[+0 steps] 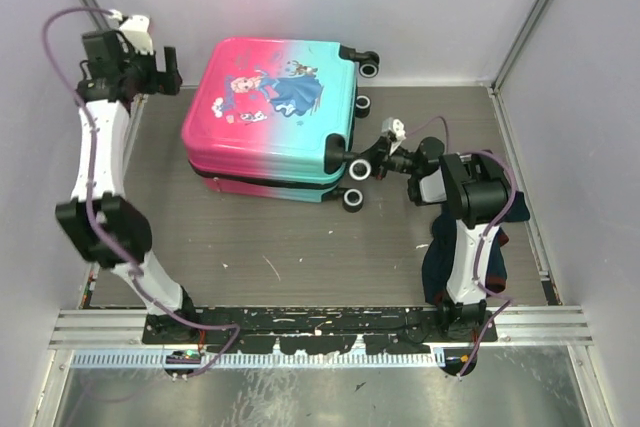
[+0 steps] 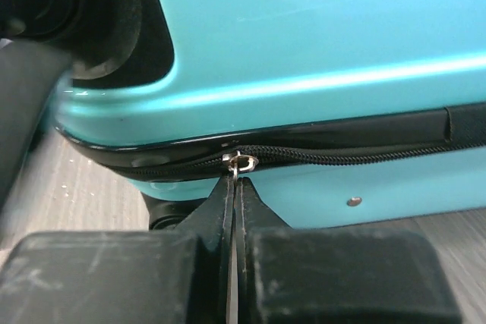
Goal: Pack the luggage
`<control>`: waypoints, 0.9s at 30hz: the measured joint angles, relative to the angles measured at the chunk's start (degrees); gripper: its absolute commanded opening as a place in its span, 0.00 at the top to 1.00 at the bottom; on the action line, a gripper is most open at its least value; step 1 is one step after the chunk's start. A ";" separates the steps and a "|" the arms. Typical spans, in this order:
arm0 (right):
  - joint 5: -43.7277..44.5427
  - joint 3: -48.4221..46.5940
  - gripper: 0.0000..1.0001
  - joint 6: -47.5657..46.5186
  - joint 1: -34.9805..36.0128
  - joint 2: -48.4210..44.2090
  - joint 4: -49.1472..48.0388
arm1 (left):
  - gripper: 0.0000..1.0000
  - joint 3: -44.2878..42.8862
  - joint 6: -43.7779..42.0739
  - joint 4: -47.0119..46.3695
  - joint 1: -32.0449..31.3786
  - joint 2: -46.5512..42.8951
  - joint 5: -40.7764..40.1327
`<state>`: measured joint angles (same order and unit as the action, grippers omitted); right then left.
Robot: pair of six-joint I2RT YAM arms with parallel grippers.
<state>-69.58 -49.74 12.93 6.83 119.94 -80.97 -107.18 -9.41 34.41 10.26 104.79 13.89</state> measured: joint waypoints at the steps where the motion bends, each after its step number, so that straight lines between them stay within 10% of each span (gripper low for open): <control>1: 0.50 0.68 1.00 -0.46 1.11 -0.63 0.31 | 0.01 0.52 -0.85 -1.09 -0.20 -3.72 1.40; 10: 6.69 3.06 0.99 -4.02 11.41 -4.15 6.36 | 0.00 0.13 -30.99 18.53 -25.75 -18.16 21.51; 17: 13.25 3.10 0.99 -7.17 16.24 -6.36 12.35 | 0.01 4.70 -46.31 32.37 -47.50 -15.56 18.21; 27: 16.20 3.10 0.99 -8.57 17.14 -6.45 13.38 | 0.03 5.84 -55.04 31.95 -54.77 -7.54 8.26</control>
<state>-53.39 -46.63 4.36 23.97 113.49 -67.59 -101.34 -64.45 66.37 -44.51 97.25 22.15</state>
